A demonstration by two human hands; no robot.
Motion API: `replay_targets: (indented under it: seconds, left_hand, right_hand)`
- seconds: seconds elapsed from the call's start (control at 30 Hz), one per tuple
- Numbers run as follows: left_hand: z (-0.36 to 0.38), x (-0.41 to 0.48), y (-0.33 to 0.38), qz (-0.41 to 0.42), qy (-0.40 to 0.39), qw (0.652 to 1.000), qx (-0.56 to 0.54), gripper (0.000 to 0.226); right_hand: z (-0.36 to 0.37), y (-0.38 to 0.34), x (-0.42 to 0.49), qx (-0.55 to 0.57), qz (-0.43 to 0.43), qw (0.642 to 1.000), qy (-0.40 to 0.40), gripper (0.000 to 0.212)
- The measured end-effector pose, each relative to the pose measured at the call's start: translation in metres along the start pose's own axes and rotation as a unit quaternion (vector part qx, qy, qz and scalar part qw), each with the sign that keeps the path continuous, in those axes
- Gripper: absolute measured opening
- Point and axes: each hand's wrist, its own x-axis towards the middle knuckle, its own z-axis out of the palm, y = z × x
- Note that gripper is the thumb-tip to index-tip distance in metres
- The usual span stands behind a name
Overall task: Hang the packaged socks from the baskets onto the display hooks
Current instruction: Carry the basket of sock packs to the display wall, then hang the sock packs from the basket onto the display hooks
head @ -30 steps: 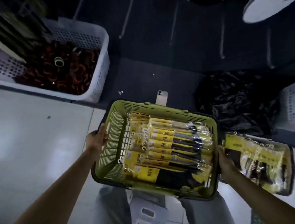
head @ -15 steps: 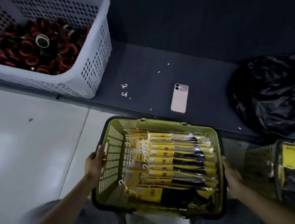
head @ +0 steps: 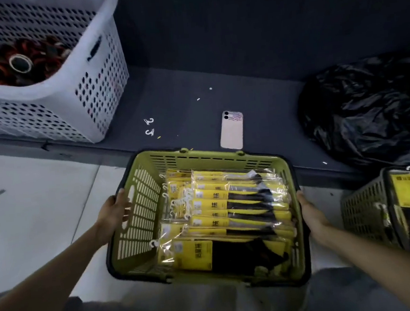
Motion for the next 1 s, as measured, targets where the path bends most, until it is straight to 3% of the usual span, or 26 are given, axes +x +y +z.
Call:
replay_targets:
  seconds: [0.13, 0.2, 0.3, 0.37, 0.43, 0.5, 0.57, 0.67, 0.77, 0.83, 1.0]
  left_hand:
    - [-0.001, -0.004, 0.013, -0.003, 0.025, 0.998, 0.063, 0.058]
    - [0.005, -0.008, 0.017, 0.047, 0.064, 0.990, 0.116, 0.063]
    - [0.018, -0.019, 0.017, 0.146, 0.106, 0.948, 0.262, 0.079]
    - [0.024, -0.033, 0.017, 0.194, 0.069, 0.928, 0.312, 0.084]
    - [0.027, -0.050, 0.017, 0.181, -0.056, 0.953, 0.237, 0.086]
    - [0.030, -0.067, 0.014, 0.153, -0.187, 0.950, 0.198, 0.085]
    - [0.036, -0.076, 0.008, 0.145, -0.257, 0.923, 0.247, 0.089]
    - [0.046, -0.086, -0.005, 0.122, -0.298, 0.910, 0.260, 0.088]
    - [0.055, -0.097, -0.015, 0.137, -0.285, 0.916, 0.247, 0.070]
    - [0.056, -0.105, -0.016, 0.140, -0.277, 0.925, 0.220, 0.062]
    - [0.049, -0.120, -0.015, 0.171, -0.244, 0.936, 0.190, 0.039]
  right_hand:
    - [-0.002, -0.016, -0.005, -0.076, -0.064, 0.995, -0.013, 0.058]
    - [0.001, -0.026, -0.010, -0.095, -0.121, 0.988, -0.001, 0.064]
    - [0.007, -0.033, -0.023, -0.158, -0.207, 0.965, 0.038, 0.079]
    - [0.013, -0.034, -0.032, -0.206, -0.304, 0.929, 0.054, 0.074]
    - [0.023, -0.033, -0.044, -0.198, -0.380, 0.903, -0.017, 0.064]
    - [0.037, -0.027, -0.058, -0.197, -0.364, 0.892, -0.182, 0.055]
    - [0.051, -0.017, -0.069, -0.264, -0.351, 0.853, -0.283, 0.055]
    - [0.064, -0.013, -0.078, -0.381, -0.402, 0.794, -0.250, 0.067]
    - [0.073, -0.020, -0.086, -0.402, -0.402, 0.792, -0.223, 0.060]
    - [0.078, -0.021, -0.091, -0.401, -0.384, 0.791, -0.256, 0.048]
    - [0.085, -0.014, -0.100, -0.404, -0.379, 0.782, -0.284, 0.049]
